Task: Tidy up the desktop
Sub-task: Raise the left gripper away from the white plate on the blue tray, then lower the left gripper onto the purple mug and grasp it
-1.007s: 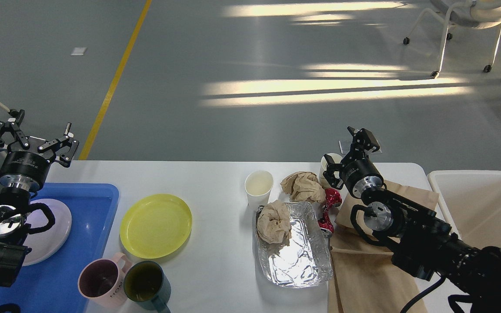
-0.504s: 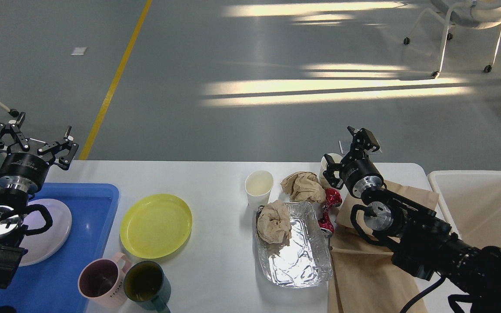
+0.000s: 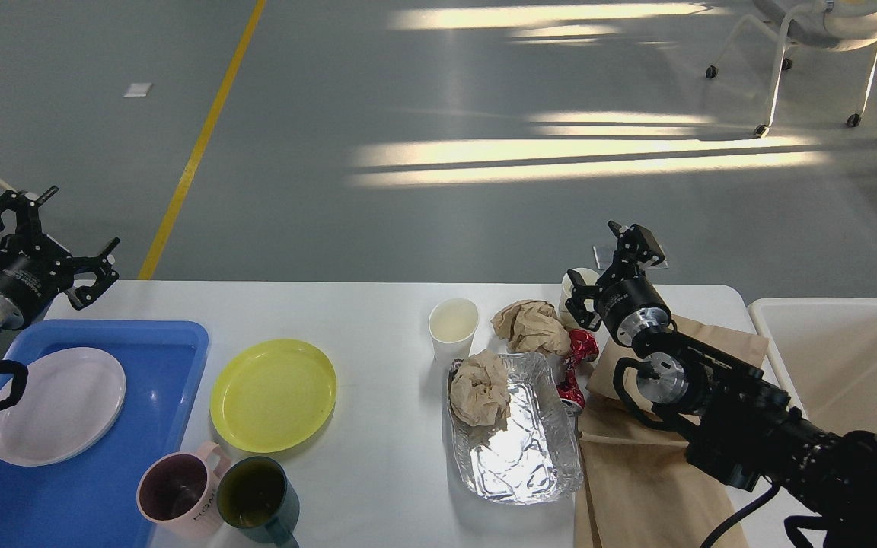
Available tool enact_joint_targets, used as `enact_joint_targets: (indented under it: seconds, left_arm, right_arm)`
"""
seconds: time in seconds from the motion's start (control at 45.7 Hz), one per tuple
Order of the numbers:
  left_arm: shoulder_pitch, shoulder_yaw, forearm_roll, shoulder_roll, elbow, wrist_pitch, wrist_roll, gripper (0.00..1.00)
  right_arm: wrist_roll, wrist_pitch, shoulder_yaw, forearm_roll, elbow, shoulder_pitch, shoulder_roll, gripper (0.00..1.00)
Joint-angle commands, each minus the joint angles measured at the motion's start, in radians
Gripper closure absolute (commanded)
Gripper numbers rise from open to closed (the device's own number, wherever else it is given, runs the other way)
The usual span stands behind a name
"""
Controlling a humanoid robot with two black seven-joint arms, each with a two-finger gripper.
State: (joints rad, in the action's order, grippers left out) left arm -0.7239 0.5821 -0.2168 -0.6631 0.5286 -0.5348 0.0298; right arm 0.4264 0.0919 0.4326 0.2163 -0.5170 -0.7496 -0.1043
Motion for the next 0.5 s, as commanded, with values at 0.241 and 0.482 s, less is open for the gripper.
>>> enact_joint_targets:
  seconds: [0.241, 0.482]
  left_arm:
    - [-0.48, -1.172, 0.007, -0.079, 0.002, -0.077, -0.001, 0.04]
    - [-0.601, -1.407, 0.011, -0.076, -0.001, -0.172, -0.005, 0.04]
  right_arm:
    - [0.0, 0.0, 0.0, 0.0, 0.0, 0.001, 0.0, 0.0]
    - [0.0, 0.0, 0.0, 0.0, 0.0, 0.001, 0.0, 0.0]
